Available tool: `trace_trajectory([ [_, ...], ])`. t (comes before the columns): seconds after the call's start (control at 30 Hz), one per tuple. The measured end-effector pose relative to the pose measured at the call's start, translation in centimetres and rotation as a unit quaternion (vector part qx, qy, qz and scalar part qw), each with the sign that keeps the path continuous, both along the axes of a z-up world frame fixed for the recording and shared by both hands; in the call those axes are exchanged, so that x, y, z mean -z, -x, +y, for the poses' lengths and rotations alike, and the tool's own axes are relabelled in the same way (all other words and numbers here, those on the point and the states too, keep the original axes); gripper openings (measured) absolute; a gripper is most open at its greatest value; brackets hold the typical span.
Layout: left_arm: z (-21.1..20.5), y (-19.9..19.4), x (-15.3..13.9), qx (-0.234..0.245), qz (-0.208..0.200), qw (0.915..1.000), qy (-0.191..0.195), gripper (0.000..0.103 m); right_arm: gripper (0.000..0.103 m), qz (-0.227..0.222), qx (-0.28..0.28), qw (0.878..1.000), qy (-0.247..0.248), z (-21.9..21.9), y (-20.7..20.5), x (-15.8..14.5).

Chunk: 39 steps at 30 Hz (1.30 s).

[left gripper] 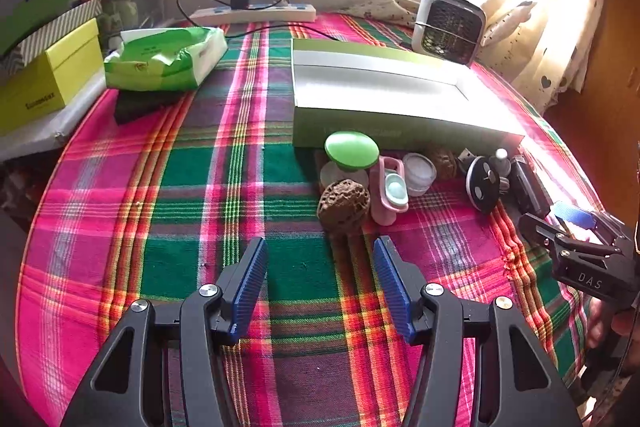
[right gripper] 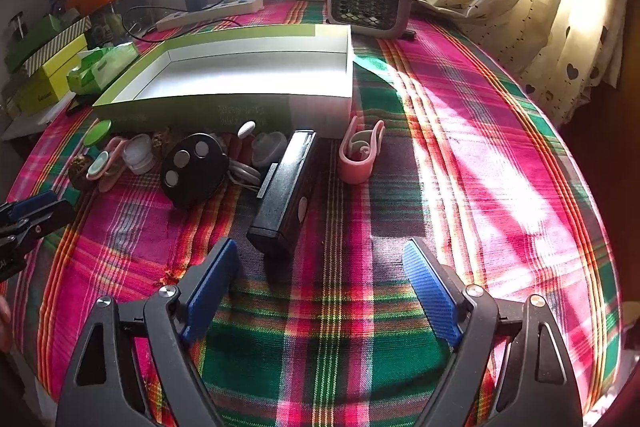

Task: Organize objects
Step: 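Move left gripper to the brown walnut while right gripper moves to the black rectangular device, then close left gripper on the walnut while right gripper closes on the black device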

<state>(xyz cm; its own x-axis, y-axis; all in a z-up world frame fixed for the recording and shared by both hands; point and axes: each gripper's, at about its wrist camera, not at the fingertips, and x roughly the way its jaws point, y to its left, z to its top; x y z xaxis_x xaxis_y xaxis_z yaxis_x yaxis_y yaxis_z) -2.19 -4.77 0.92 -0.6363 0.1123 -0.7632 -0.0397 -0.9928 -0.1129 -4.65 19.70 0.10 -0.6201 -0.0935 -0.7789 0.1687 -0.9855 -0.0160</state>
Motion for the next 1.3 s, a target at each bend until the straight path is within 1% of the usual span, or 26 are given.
trace_trajectory([
  [0.13, 0.1, 1.0, 0.0, 0.010, 0.005, 0.9999, -0.004, 0.054, 0.077, 0.001, 0.000, 1.000, 0.003, 0.0, 0.5, 0.0],
  [0.23, 0.6, 1.8, 0.2, 0.026, 0.003, 0.9997, 0.003, 0.054, 0.074, -0.001, -0.002, 1.000, 0.006, 0.0, 0.9, 0.0],
  [0.37, 0.9, 2.2, 0.3, 0.031, 0.003, 0.9995, 0.011, 0.054, 0.062, -0.003, -0.002, 1.000, 0.006, -0.1, 1.4, -0.2],
  [0.47, 1.0, 2.6, 0.3, 0.030, 0.003, 0.9995, 0.011, 0.053, 0.057, -0.002, -0.003, 1.000, 0.006, -0.2, 1.6, -0.2],
  [0.53, 0.9, 2.8, 0.4, 0.029, 0.000, 0.9995, 0.009, 0.049, 0.053, -0.001, -0.005, 1.000, 0.006, -0.2, 1.6, -0.2],
  [0.6, 1.0, 2.8, 0.4, 0.031, 0.001, 0.9995, 0.010, 0.043, 0.044, -0.001, -0.009, 1.000, 0.006, -0.4, 1.8, -0.3],
  [0.67, 1.0, 2.8, 0.4, 0.035, 0.002, 0.9993, 0.008, 0.037, 0.038, -0.001, -0.012, 1.000, 0.005, -0.5, 1.8, -0.4],
  [0.73, 1.1, 2.8, 0.3, 0.039, 0.002, 0.9992, 0.007, 0.032, 0.035, -0.002, -0.014, 1.000, 0.006, -0.6, 1.9, -0.4],
  [0.8, 1.1, 2.9, 0.3, 0.040, 0.002, 0.9992, 0.006, 0.027, 0.027, -0.002, -0.013, 1.000, 0.008, -0.5, 1.9, -0.5],
  [0.83, 1.1, 2.9, 0.3, 0.040, 0.003, 0.9992, 0.006, 0.027, 0.025, -0.001, -0.013, 1.000, 0.009, -0.5, 1.8, -0.5],
  [1.07, 1.2, 2.7, -0.3, 0.049, 0.008, 0.9988, 0.001, 0.027, 0.024, 0.003, -0.009, 1.000, 0.014, 0.0, 1.5, -0.9],
  [1.3, 1.1, 3.0, -2.3, 0.055, 0.018, 0.9983, -0.002, 0.027, 0.024, 0.022, -0.012, 1.000, 0.017, 0.3, 1.4, -2.9],
])
